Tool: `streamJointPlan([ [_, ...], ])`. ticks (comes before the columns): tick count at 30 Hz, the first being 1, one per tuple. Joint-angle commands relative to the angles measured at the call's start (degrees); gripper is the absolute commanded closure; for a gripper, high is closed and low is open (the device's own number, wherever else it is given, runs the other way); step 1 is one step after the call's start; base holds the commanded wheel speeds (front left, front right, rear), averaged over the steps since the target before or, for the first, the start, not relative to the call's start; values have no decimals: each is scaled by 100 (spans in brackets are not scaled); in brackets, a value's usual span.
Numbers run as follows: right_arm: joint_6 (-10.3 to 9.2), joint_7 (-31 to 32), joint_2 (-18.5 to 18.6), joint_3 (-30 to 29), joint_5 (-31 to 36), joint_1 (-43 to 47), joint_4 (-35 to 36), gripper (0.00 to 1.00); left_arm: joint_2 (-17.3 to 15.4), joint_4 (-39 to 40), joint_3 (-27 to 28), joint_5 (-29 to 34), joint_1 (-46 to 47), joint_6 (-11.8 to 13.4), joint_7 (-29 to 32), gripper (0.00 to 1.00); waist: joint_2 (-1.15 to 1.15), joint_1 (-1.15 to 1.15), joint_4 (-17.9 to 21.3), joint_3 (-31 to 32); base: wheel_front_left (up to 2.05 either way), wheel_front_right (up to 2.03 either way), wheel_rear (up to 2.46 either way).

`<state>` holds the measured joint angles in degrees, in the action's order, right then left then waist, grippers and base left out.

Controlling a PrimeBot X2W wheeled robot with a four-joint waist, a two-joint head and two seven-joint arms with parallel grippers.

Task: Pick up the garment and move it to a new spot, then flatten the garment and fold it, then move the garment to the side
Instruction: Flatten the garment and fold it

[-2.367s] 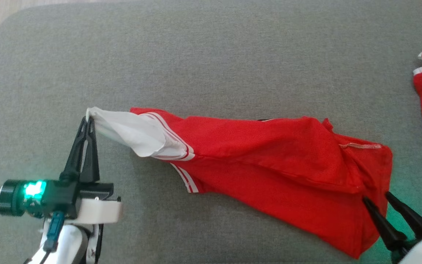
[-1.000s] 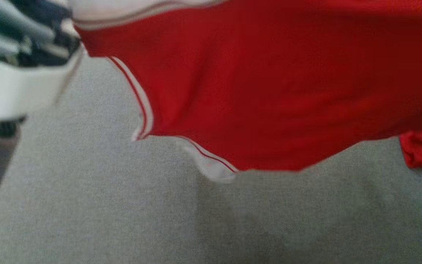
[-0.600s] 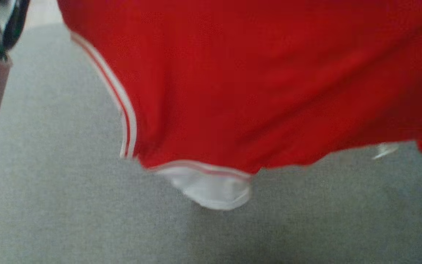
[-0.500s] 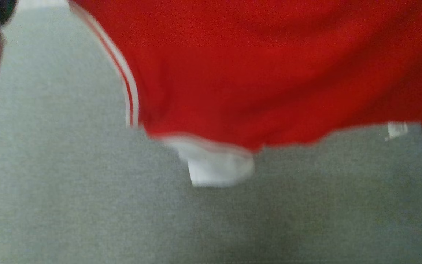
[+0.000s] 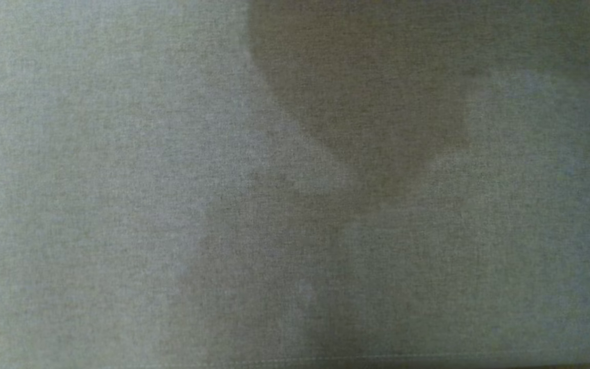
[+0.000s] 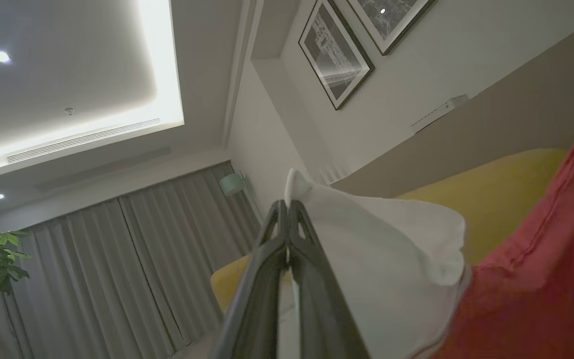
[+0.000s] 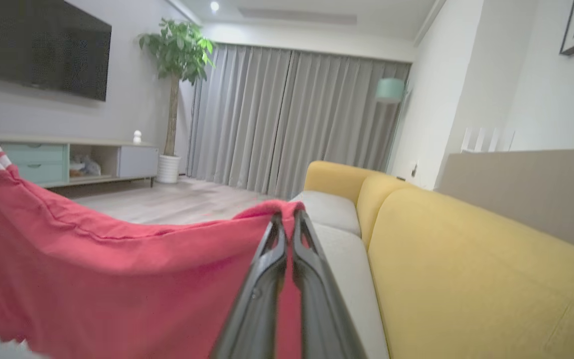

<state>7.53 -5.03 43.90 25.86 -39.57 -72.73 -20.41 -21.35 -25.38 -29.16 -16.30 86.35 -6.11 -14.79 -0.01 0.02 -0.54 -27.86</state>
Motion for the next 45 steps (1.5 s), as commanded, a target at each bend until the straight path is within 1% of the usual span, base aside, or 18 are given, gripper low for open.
streamJointPlan([
  [1,-4,-36,185,46,-80,253,105,100,-358,312,187,-9,-118,-27,-17,100,1,-2,-14,-3,0,0,0],
  [3,-4,-105,306,231,-169,632,66,100,-553,684,131,26,-683,-59,-18,100,1,-2,-18,9,0,0,0],
  [6,-4,-213,474,464,-310,1423,29,100,-941,1286,4,180,-1743,-68,-19,100,1,-2,-26,70,0,0,0],
  [10,-4,-445,581,538,-617,2695,-53,100,-1413,1941,-56,135,-3519,71,-19,100,1,-2,-35,265,0,0,0],
  [12,-4,-583,605,471,-732,3357,-69,100,-1567,2186,-90,30,-4442,207,-20,100,1,-2,-53,386,0,0,0],
  [16,-4,-815,588,115,-886,4688,-52,100,-1706,2680,-213,-111,-6059,558,-20,100,1,-2,-118,649,0,0,0],
  [19,-4,-918,503,-252,-847,5597,73,100,-1773,2969,-381,-234,-7041,763,-18,100,1,-2,-152,832,0,0,0],
  [21,-4,-949,397,-477,-758,6158,240,100,-1728,3098,-387,-594,-7634,897,63,100,1,-2,-164,939,0,0,0],
  [25,-4,-969,148,-909,-523,7089,626,100,-1764,3403,-386,-1074,-8464,1035,111,100,1,-2,-161,1106,0,0,0],
  [29,-4,-799,-48,-1257,-304,7808,1044,100,-1901,3680,-387,-1237,-8849,1086,163,100,1,-2,-164,1275,0,0,0],
  [32,-4,-561,-212,-1512,-192,8104,1330,100,-2006,3789,-317,-1252,-8824,1075,164,100,1,-2,-149,1397,0,0,0],
  [34,-4,-410,-348,-1648,-120,8161,1467,100,-2013,3830,-295,-1216,-8680,1051,177,100,1,-2,-132,1448,0,0,0],
  [37,-4,-186,-572,-1770,-111,8081,1600,100,-1951,3837,-261,-1151,-8307,986,200,100,1,-2,-110,1451,0,0,0],
  [39,-4,-106,-624,-1787,-104,8009,1615,100,-1931,3818,-247,-1121,-8152,960,218,100,1,-2,-95,1425,0,0,0],
  [45,-4,292,-807,-1818,-57,7295,1512,100,-1814,3343,-204,-901,-6939,611,315,100,1,-2,-35,1124,0,0,0],
])
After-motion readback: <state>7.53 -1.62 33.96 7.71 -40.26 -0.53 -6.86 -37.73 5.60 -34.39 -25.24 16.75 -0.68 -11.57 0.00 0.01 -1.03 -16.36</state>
